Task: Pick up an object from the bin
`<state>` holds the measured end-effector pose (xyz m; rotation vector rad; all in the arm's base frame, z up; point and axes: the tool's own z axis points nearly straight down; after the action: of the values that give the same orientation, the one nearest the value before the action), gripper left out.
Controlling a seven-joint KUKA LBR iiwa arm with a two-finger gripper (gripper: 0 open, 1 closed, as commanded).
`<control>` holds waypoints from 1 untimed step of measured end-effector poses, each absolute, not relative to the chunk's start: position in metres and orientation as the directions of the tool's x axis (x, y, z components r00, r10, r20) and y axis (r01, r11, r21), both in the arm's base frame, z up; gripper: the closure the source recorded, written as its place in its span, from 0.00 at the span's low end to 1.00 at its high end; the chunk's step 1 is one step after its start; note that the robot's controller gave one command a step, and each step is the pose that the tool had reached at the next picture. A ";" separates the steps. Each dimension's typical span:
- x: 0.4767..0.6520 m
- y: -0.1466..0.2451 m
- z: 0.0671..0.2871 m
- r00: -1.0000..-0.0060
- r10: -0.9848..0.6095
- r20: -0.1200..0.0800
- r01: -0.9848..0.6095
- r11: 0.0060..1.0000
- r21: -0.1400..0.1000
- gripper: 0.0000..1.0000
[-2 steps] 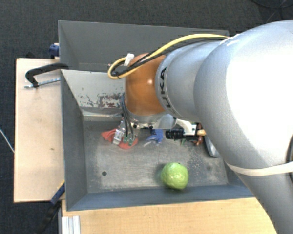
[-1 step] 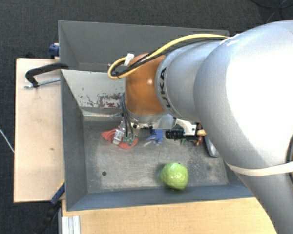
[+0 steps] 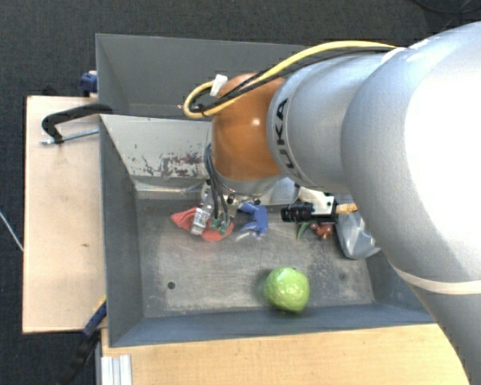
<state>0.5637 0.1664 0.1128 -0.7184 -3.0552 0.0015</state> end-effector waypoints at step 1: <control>0.572 0.161 0.175 -0.871 0.491 -0.001 0.491 0.871 0.002 1.00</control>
Offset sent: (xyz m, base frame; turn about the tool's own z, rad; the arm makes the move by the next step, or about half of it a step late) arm -0.0011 -0.0034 0.0061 0.0023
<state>0.5724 0.1607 0.1753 -0.7981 -3.0403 -0.0028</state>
